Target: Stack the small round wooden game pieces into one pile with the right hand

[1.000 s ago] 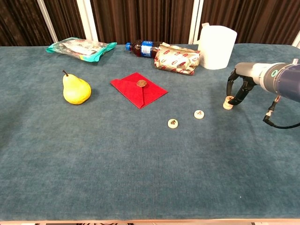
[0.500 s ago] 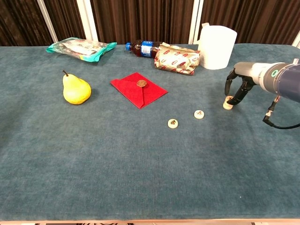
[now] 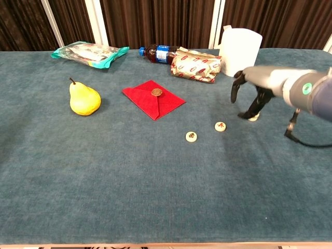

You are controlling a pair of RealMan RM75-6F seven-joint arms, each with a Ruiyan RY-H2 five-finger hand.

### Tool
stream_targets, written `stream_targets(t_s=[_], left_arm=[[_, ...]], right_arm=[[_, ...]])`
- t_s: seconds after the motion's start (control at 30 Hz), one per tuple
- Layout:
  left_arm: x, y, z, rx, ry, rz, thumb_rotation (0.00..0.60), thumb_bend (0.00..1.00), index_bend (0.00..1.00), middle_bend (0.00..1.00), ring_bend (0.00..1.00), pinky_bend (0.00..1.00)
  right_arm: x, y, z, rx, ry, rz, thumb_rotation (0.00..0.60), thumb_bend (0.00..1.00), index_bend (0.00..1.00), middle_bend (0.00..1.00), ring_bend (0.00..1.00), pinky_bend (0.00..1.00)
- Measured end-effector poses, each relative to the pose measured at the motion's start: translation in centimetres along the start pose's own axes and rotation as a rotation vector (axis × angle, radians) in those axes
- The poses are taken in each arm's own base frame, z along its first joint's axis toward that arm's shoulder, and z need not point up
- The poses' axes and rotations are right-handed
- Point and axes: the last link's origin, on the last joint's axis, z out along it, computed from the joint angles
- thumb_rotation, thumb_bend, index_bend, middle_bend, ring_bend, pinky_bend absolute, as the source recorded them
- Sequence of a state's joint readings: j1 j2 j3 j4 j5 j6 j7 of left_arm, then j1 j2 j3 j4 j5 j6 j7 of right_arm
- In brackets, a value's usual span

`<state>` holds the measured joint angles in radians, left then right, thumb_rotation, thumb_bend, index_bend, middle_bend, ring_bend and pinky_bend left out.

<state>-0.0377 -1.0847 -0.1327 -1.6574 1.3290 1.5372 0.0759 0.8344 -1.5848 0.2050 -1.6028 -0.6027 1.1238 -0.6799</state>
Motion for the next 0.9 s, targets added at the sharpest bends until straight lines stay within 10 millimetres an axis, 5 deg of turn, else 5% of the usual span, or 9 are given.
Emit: stream_targets(t_s=[0.2, 0.9], left_arm=[[0.1, 0.0, 0.0, 0.0, 0.002, -0.004, 0.6, 0.16, 0.11, 0.0, 0.0, 0.0], [0.0, 0.1, -0.1, 0.002, 0.005, 0.001, 0.6, 0.16, 0.11, 0.0, 0.0, 0.0]], right_arm=[[-1.9, -0.9, -0.6, 0.032, -0.012, -0.019, 0.6, 0.39, 0.4, 0.0, 0.0, 0.0], [-2.5, -1.6, 2.0, -0.02, -0.011, -0.009, 0.6, 0.39, 0.4, 0.0, 0.0, 0.0]])
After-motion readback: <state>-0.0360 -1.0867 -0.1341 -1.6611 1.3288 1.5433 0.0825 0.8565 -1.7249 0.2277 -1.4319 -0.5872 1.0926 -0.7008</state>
